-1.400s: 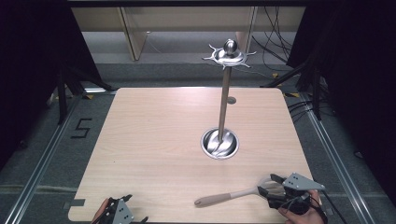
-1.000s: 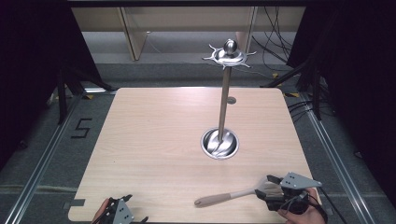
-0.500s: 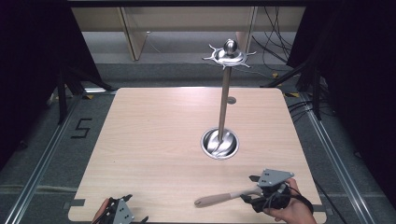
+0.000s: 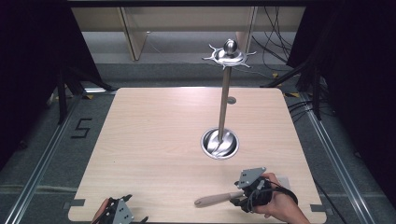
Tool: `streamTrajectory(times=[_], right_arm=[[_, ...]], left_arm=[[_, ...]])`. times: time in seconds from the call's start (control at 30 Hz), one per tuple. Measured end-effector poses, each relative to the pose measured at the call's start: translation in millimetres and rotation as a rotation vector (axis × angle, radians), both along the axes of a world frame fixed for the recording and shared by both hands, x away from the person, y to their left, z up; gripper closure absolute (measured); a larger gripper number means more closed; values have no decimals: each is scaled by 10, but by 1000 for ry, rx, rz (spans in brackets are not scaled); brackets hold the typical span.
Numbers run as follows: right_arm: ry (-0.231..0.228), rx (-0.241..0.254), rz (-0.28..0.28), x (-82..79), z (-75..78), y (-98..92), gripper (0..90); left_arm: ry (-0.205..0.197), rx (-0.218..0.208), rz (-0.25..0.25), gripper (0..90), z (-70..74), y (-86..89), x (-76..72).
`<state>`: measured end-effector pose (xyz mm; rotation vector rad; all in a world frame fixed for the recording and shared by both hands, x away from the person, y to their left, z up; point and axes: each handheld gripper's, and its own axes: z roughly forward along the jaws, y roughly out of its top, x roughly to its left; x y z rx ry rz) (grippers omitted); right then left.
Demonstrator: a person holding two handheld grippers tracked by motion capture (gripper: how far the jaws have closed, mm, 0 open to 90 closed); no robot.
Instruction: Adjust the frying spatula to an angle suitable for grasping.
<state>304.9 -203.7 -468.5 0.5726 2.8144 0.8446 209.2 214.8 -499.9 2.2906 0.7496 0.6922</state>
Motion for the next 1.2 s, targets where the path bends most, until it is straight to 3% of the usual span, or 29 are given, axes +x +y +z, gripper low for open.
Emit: streamTrajectory(times=[0.03,0.07,0.1,0.43,0.53,0.6,1.07,1.2], right_arm=[[-13,-6,30,26,-12,28,412],[-4,-14,4,14,-6,46,420],[-16,-15,39,39,-9,63,421],[39,-79,108,102,-67,208,484],[61,-89,105,97,-79,229,498],[71,-100,115,113,-88,241,512],[84,-156,127,159,-129,330,565],[114,-163,139,164,-134,344,582]], left_arm=[[1,2,-3,150,2,2,-1],[2,1,-3,150,1,2,-1],[2,2,-4,150,3,4,-1],[4,1,-5,149,2,3,-1],[-8,-12,4,150,-26,-18,6],[5,-8,-6,150,-5,-5,-2],[5,-8,-6,150,-6,-4,-1],[-9,-4,2,150,-8,-5,1]])
